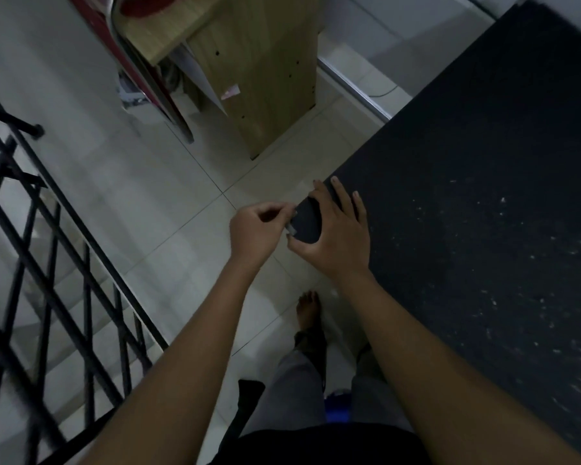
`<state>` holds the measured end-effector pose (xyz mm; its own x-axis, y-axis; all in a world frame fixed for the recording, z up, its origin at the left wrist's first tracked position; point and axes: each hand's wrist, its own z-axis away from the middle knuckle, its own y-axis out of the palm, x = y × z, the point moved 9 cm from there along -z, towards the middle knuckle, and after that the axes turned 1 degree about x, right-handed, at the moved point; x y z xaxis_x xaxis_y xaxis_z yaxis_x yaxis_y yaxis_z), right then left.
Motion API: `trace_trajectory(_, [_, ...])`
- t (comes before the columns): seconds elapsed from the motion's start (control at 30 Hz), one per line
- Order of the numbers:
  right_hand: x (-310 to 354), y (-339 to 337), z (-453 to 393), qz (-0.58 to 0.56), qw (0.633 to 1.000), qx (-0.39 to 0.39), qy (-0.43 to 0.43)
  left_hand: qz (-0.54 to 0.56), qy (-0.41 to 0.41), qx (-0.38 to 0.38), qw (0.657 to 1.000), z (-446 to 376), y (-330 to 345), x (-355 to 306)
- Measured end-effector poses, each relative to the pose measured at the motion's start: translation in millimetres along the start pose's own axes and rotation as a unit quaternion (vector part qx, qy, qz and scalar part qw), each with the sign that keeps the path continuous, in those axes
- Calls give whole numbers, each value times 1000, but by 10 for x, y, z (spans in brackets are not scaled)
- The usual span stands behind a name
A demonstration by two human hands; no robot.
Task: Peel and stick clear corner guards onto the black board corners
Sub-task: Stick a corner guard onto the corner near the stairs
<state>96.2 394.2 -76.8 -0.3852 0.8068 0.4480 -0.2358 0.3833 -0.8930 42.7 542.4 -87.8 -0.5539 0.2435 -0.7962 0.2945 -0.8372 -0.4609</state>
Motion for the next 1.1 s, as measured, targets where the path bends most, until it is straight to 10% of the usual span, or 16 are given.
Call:
trace_trajectory(0.43, [-37,-87,-34,-124,992,22,-25,-60,45,-13,997,28,-36,-37])
trace_trajectory(1.1, [49,45,-382,-82,988,124,-40,223,-74,-59,970,360,296,288])
